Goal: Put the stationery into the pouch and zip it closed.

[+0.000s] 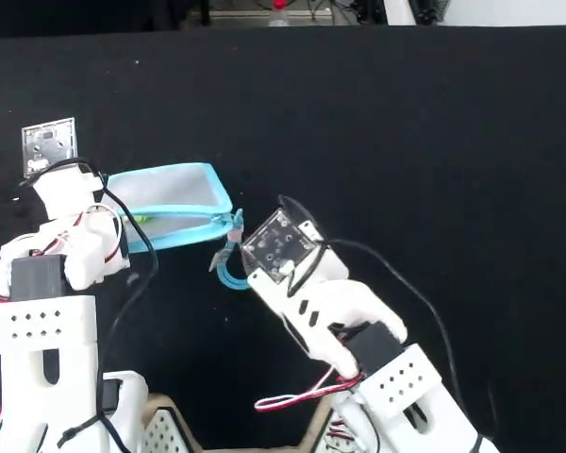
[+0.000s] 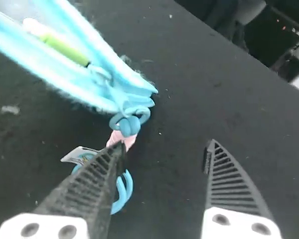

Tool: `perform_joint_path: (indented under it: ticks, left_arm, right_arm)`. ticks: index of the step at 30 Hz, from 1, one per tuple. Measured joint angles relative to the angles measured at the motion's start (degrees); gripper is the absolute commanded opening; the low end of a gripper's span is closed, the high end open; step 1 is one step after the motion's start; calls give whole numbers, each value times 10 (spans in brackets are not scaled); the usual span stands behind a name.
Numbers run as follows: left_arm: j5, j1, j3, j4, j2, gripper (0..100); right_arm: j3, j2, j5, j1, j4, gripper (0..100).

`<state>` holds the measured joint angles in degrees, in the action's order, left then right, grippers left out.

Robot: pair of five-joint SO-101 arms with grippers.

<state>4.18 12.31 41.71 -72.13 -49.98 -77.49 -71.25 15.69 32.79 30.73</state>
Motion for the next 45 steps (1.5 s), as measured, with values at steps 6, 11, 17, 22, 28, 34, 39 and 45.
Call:
perform_joint_path:
  ticks: [6,11,17,22,28,34,39,45]
  left_arm:
    - [0,0,0,0,0,30]
    - [0,0,0,0,0,30]
    - [0,0,0,0,0,30]
    - [0,0,0,0,0,30]
    - [0,0,0,0,0,30]
    - [0,0,0,0,0,30]
    - [0,0,0,0,0,30]
    - [0,0,0,0,0,30]
  right_arm:
    - [-33,0,-8,39,-47,254]
    - [-50,0,-10,43,-86,254]
    - [-50,4,-10,43,-127,254]
    - [-45,119,-45,43,-145,254]
    - [-9,170,-55,43,-147,253]
    - [-8,170,-55,43,-147,144]
    - [14,170,-55,43,-155,134]
    - [17,170,-24,40,-175,42]
